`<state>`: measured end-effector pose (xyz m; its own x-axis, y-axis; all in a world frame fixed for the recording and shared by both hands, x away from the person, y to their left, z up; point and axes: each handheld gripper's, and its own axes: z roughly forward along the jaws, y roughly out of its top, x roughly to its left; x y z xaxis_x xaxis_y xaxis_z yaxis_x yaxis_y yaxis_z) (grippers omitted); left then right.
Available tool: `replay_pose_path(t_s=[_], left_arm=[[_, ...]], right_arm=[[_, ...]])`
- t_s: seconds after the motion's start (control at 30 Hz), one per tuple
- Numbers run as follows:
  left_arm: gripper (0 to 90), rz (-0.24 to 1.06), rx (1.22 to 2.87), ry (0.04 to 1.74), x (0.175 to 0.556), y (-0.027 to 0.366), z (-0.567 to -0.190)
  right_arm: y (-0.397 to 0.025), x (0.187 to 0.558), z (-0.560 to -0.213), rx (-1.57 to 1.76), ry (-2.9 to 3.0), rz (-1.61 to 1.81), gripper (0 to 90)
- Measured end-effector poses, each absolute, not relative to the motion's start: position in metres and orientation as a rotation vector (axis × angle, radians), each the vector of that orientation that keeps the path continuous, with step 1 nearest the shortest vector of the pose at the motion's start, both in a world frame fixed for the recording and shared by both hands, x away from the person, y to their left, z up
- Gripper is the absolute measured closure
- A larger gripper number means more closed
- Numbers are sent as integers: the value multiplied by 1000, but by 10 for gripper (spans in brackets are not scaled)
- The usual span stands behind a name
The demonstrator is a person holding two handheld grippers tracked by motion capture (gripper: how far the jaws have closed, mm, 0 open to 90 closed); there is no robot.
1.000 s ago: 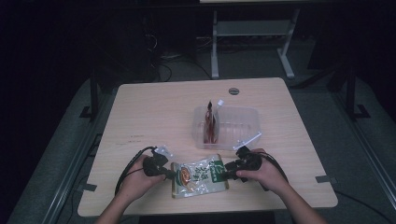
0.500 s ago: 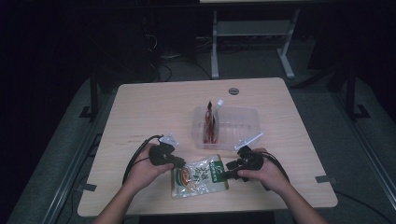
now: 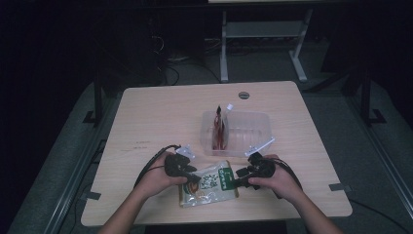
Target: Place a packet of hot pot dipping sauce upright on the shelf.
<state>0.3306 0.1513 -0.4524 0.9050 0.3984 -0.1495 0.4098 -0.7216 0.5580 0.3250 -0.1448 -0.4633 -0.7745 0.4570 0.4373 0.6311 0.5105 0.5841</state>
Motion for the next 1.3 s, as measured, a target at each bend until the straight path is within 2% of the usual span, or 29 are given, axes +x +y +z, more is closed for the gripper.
replay_pose_path(t_s=[0.07,0.23,0.37,0.63,1.13,1.23,1.3], left_arm=[[604,-2,2458,573,328,150,-453],[836,-50,2425,597,330,155,-455],[892,-91,2358,606,332,162,-456],[898,-70,2278,562,332,169,-444],[898,-122,2183,483,321,161,-430],[898,-136,2177,482,319,159,-429],[898,-137,2184,475,319,158,-430]], right_arm=[[-145,325,-462,-932,-2525,-1113,382],[-146,324,-460,-937,-2526,-1125,382],[-148,324,-459,-935,-2526,-1140,380],[-149,326,-457,-929,-2493,-1181,374],[-145,325,-458,-871,-2430,-1237,372],[-144,324,-457,-860,-2401,-1241,424],[-144,324,-456,-850,-2394,-1246,495]])
